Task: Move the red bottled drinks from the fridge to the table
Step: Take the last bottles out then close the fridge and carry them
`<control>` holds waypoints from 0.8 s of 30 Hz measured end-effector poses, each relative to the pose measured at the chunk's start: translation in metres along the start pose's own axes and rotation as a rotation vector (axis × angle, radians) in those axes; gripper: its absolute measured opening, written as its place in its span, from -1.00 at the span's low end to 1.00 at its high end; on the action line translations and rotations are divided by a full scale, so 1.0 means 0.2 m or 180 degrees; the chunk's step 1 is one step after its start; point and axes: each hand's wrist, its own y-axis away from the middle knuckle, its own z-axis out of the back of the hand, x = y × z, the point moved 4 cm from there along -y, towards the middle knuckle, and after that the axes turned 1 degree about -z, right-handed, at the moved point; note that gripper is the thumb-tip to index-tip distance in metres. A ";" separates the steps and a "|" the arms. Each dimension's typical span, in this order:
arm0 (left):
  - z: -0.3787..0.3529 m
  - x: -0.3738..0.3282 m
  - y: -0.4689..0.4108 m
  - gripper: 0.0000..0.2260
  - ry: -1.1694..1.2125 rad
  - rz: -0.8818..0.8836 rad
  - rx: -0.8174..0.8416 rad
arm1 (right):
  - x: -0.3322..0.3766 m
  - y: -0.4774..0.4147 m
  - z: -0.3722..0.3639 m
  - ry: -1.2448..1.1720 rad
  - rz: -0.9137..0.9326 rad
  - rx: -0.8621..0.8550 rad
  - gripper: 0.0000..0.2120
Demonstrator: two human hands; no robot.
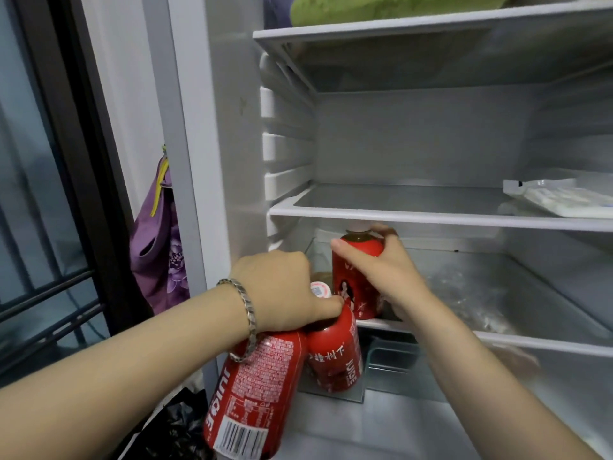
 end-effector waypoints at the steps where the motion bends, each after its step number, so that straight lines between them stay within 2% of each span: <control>1: 0.00 0.00 0.00 -0.54 0.0026 -0.0013 0.0005 | 0.04 0.00 -0.01 -0.0051 0.0107 -0.0231 -0.51; 4: -0.01 0.00 0.00 -0.54 0.0022 -0.0029 0.0006 | 0.07 0.02 0.02 0.0444 0.0291 -0.0611 -0.78; 7: -0.01 0.00 0.00 -0.53 -0.0029 -0.0061 -0.0003 | 0.05 0.07 0.08 0.0751 0.0364 -0.0703 -0.83; 14: -0.02 0.00 0.02 -0.54 -0.0071 -0.0111 0.0034 | 0.17 0.24 0.12 0.1878 0.1272 -0.0955 -0.86; 19: -0.04 0.01 0.08 -0.56 0.0018 0.0070 -0.0221 | 0.24 0.23 0.10 0.2634 0.1214 -0.0803 -0.77; 22: -0.05 0.02 0.17 -0.57 0.0103 0.0141 -0.0293 | 0.26 0.29 0.08 0.2807 0.1144 -0.0660 -0.69; 24: -0.03 0.03 0.27 -0.57 0.0111 0.0126 -0.0344 | 0.26 0.39 0.08 0.2858 0.1055 -0.0577 -0.72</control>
